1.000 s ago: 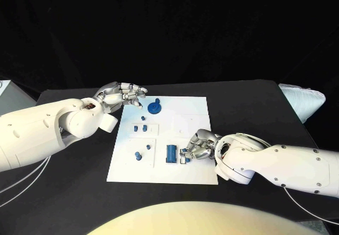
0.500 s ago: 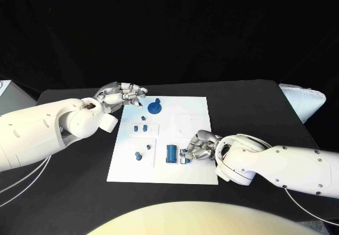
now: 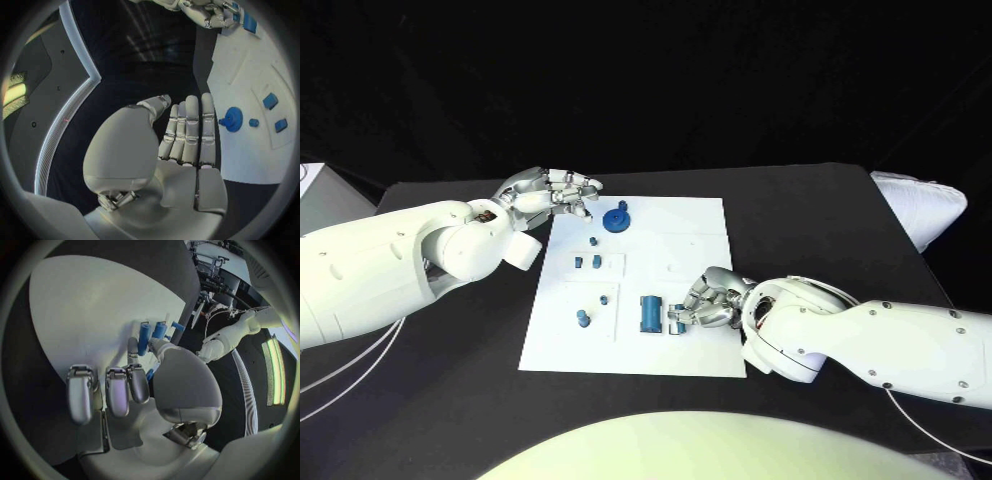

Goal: Assemble the parts on the task board

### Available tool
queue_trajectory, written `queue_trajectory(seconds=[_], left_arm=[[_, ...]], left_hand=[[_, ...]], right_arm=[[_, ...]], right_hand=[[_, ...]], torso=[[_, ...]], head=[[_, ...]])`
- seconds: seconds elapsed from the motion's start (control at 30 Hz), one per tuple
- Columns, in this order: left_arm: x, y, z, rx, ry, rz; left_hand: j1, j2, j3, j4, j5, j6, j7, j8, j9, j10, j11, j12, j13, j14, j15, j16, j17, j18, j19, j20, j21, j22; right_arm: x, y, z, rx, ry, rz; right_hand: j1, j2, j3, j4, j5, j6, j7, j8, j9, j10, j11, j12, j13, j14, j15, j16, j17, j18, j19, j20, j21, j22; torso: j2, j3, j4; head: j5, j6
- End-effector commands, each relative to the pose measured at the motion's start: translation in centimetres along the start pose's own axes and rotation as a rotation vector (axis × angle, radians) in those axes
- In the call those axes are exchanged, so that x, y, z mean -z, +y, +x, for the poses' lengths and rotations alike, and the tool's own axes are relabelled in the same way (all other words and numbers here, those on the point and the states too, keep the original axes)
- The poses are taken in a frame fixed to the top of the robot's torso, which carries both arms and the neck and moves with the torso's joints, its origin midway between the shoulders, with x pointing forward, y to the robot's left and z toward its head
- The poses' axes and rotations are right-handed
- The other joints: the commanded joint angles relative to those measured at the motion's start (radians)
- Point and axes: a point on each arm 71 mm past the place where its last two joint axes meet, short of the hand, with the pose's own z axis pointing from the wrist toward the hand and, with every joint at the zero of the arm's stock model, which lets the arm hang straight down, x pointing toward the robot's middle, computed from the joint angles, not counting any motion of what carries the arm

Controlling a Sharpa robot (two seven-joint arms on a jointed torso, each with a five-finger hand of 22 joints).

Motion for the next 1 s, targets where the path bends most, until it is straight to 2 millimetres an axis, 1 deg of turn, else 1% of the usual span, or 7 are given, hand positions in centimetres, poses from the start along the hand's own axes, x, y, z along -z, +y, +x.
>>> queue_trajectory(seconds=[0.03,0.37,0.57,0.83,1.0], left_arm=[[-0.04,-0.08,0.23,0.006,0.02,0.004],[0.0,-0.07,0.18,0.005,0.019,0.003],[0.01,-0.07,0.17,0.005,0.019,0.003],[0.02,-0.06,0.14,0.005,0.018,0.002],[0.0,-0.05,0.13,0.005,0.018,0.002]], left_hand=[[0.001,-0.004,-0.001,0.007,0.003,-0.005,0.002,-0.006,-0.001,-0.001,0.003,0.001,-0.001,-0.001,0.006,-0.003,0.0,0.013,0.007,-0.001,-0.005,-0.001],[0.001,-0.004,-0.001,0.007,0.003,-0.005,0.002,-0.006,-0.001,-0.001,0.003,0.001,-0.001,-0.001,0.006,-0.003,0.0,0.013,0.007,-0.001,-0.005,-0.001],[0.001,-0.004,-0.001,0.007,0.003,-0.005,0.002,-0.006,-0.001,-0.001,0.003,0.001,-0.001,-0.001,0.006,-0.003,0.0,0.013,0.007,-0.001,-0.005,-0.001],[0.001,-0.004,-0.001,0.007,0.003,-0.005,0.002,-0.006,-0.001,-0.001,0.003,0.001,-0.001,-0.001,0.006,-0.003,0.0,0.013,0.007,-0.001,-0.005,-0.001],[0.001,-0.004,-0.001,0.007,0.003,-0.005,0.002,-0.006,-0.001,-0.001,0.003,0.001,-0.001,-0.001,0.006,-0.003,0.0,0.013,0.007,-0.001,-0.005,-0.001]], right_arm=[[0.1,0.12,0.05,0.004,-0.004,-0.013],[0.14,0.19,0.07,0.006,-0.004,-0.016],[0.11,0.18,0.16,0.013,0.007,-0.014],[0.1,0.08,0.16,0.018,0.014,-0.01],[0.13,-0.03,0.08,0.018,0.011,-0.008]], right_hand=[[-0.011,-0.003,-0.006,0.001,-0.006,0.007,-0.001,0.003,0.001,0.051,-0.006,0.004,0.182,0.094,-0.005,0.005,0.221,-0.013,0.077,-0.007,0.003,0.24],[-0.015,-0.007,-0.011,0.0,-0.019,0.005,-0.001,0.004,0.001,0.051,-0.006,0.003,0.182,0.094,-0.005,0.004,0.22,-0.012,0.076,-0.007,0.001,0.24],[-0.017,-0.014,-0.018,0.0,-0.034,0.004,-0.001,0.005,0.002,0.05,-0.006,0.001,0.181,0.093,-0.005,0.003,0.219,-0.011,0.075,-0.007,-0.002,0.239],[-0.029,-0.014,-0.034,0.001,-0.078,0.002,0.0,0.007,0.002,0.049,-0.005,-0.001,0.181,0.093,-0.004,0.002,0.217,-0.011,0.074,-0.006,-0.005,0.238],[-0.029,-0.014,-0.034,0.001,-0.078,0.002,0.0,0.007,0.002,0.049,-0.005,-0.001,0.181,0.093,-0.004,0.002,0.217,-0.011,0.074,-0.006,-0.005,0.238]], torso=[[0.0,-0.0003,0.0006],[0.0,-0.0007,0.0007],[0.0,-0.0006,0.0002],[0.0,-0.0001,-0.0001],[0.0,-0.0001,0.0002]], head=[[0.001,0.0],[0.004,0.0],[0.007,0.0],[0.007,0.0],[0.006,0.0]])
